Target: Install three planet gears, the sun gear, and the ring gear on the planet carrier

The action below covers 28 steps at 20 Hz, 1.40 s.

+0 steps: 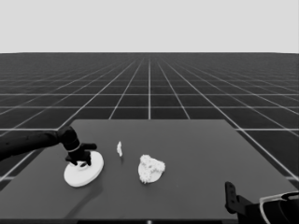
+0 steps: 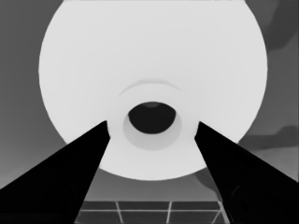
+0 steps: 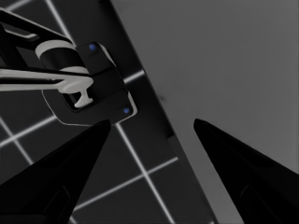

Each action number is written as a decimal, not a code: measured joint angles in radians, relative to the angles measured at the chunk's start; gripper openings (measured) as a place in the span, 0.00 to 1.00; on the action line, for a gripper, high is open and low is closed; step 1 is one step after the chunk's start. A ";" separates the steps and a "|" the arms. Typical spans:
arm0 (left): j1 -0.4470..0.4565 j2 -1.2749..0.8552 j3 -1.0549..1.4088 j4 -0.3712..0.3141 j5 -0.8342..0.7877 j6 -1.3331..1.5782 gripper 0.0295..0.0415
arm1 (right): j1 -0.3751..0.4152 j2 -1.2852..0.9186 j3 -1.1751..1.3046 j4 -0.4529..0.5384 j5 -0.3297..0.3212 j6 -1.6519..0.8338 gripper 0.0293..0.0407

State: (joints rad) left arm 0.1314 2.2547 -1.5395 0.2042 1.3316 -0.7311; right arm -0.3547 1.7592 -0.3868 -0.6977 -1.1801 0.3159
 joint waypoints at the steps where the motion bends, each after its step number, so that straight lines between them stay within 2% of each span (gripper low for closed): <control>1: 0.000 0.000 0.000 0.000 0.000 0.000 0.44 | 0.000 0.000 0.000 0.000 0.000 0.000 0.81; 7: 0.000 0.000 -0.001 0.000 0.000 0.000 0.44 | 0.000 0.000 0.000 0.000 0.000 0.000 0.81; 8: -0.112 -0.067 0.134 -0.093 0.129 -0.040 0.44 | 0.000 0.000 0.000 0.000 0.000 0.000 0.81; 9: -0.242 -0.088 0.168 -0.170 0.205 -0.049 0.44 | 0.000 0.000 0.000 0.000 0.000 0.000 0.81; 10: -0.320 -0.085 0.160 -0.218 0.249 -0.046 0.44 | 0.000 0.000 0.000 0.000 0.000 0.000 0.81; 13: -0.401 -0.067 0.124 -0.270 0.299 -0.034 0.44 | 0.000 0.000 0.000 0.000 0.000 0.000 0.81; 17: -0.416 -0.061 0.112 -0.281 0.310 -0.030 0.44 | 0.000 0.000 0.000 0.000 0.000 0.000 0.81; 18: -0.402 0.028 0.301 -0.296 0.272 -0.453 0.44 | 0.000 0.000 0.000 0.000 0.000 0.000 0.81; 19: -0.391 0.295 0.322 -0.290 0.249 -0.685 0.44 | 0.000 0.000 0.000 0.000 0.000 0.000 0.81; 20: -0.383 0.505 0.218 -0.283 0.244 -0.745 0.44 | 0.000 0.000 0.000 0.000 0.000 0.000 0.81; 21: -0.379 0.634 0.108 -0.278 0.244 -0.738 0.44 | 0.000 0.000 0.000 0.000 0.000 0.000 0.81; 23: -0.375 0.752 -0.030 -0.273 0.246 -0.700 0.44 | 0.000 0.000 0.000 0.000 0.000 0.000 0.81; 27: -0.373 0.805 -0.109 -0.270 0.248 -0.672 0.44 | 0.000 0.000 0.000 0.000 0.000 0.000 0.81; 28: -0.265 0.804 -0.102 -0.142 0.227 -0.678 0.44 | 0.000 0.000 0.000 0.000 0.000 0.000 0.81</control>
State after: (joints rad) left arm -0.1338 3.0587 -1.6417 0.0619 1.5589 -1.4093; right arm -0.3547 1.7592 -0.3868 -0.6977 -1.1801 0.3159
